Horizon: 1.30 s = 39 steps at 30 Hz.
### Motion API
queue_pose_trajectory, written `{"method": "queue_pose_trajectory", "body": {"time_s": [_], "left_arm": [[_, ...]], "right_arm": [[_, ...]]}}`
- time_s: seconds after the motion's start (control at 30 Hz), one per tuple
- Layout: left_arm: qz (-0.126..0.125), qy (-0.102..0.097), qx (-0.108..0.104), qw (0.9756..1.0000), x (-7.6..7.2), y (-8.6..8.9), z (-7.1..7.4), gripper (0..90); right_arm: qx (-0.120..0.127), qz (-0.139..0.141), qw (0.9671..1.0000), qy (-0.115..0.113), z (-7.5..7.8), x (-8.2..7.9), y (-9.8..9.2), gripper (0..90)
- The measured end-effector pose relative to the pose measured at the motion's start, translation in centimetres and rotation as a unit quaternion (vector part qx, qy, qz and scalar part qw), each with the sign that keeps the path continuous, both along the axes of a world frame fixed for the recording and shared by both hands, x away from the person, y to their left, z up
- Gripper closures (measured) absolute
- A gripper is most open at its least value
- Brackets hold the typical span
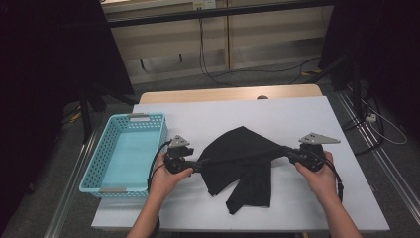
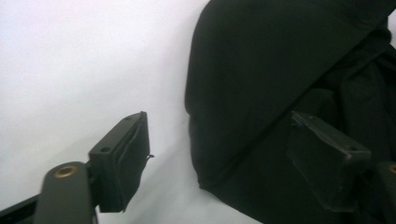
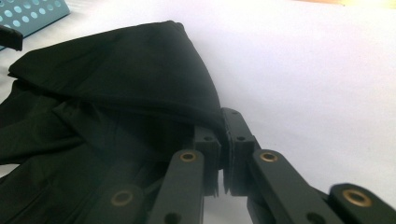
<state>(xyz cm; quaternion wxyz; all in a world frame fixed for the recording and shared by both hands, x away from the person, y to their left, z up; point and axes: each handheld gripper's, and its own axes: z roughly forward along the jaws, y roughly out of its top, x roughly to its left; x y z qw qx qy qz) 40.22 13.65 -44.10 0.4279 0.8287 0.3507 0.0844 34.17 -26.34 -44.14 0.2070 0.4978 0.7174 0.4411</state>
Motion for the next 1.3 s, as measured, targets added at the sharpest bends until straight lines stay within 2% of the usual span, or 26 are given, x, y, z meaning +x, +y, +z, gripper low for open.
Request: {"method": "queue_pose_trajectory", "body": {"time_s": [0.07,0.17,0.2,0.27,0.33,0.4,0.43,0.6,0.67,0.73,0.8,1.03,1.17,1.2,1.3], "left_arm": [[0.0,-0.007,0.003,1.0,-0.1,0.0,-0.1,18.7],[-0.003,-0.005,0.002,1.0,-0.3,0.1,-0.2,15.0],[-0.008,-0.014,0.009,0.9998,-0.4,0.1,-0.3,14.6],[-0.006,-0.014,0.007,0.9999,-0.5,0.0,-0.4,11.5],[-0.007,-0.003,-0.006,1.0,-0.5,0.1,-0.5,6.2],[-0.01,-0.012,0.0,0.9999,-0.6,0.1,-0.5,6.4],[-0.015,-0.02,0.012,0.9996,-0.5,0.2,-0.5,7.0],[-0.027,-0.03,0.028,0.9988,-0.6,0.0,-0.6,14.7],[-0.03,-0.024,0.025,0.999,-0.7,0.0,-0.6,16.0],[-0.032,-0.033,0.029,0.9985,-0.7,-0.2,-0.5,17.3],[-0.036,-0.032,0.035,0.9982,-0.7,-0.1,-0.5,20.3],[-0.038,-0.021,0.033,0.9985,-0.7,-0.4,-1.3,24.4],[-0.044,-0.021,0.04,0.998,-0.6,-0.5,-1.6,28.8],[-0.046,-0.029,0.044,0.9975,-0.7,-0.6,-1.7,31.1],[-0.048,-0.029,0.045,0.9974,-0.6,-0.8,-1.7,35.0]], "right_arm": [[0.0,0.001,1.0,-0.001,0.0,-0.1,0.0,86.2],[0.001,0.0,1.0,-0.003,0.1,-0.2,-0.1,86.2],[-0.001,-0.001,1.0,-0.003,0.1,-0.2,-0.1,86.2],[-0.001,-0.004,1.0,-0.005,0.2,-0.3,-0.3,86.2],[0.0,-0.007,1.0,-0.005,0.2,-0.4,-0.4,86.2],[0.0,-0.008,0.9999,-0.007,0.3,-0.5,-0.5,86.2],[0.001,-0.008,0.9999,-0.007,0.3,-0.5,-0.5,86.2],[0.001,-0.011,0.9999,-0.007,0.2,-0.4,-0.6,86.2],[0.001,-0.012,0.9999,-0.007,0.2,-0.4,-0.6,86.2],[0.001,-0.012,0.9999,-0.009,0.3,-0.4,-0.6,86.2],[0.001,-0.012,0.9999,-0.01,0.3,-0.4,-0.6,86.2],[0.003,-0.014,0.9998,-0.011,0.4,-0.5,-0.6,86.1],[0.005,-0.016,0.9998,-0.011,0.4,-0.5,-0.7,86.1],[0.007,-0.017,0.9998,-0.012,0.4,-0.5,-0.8,86.1],[0.006,-0.016,0.9998,-0.013,0.4,-0.5,-0.7,86.1]]}}
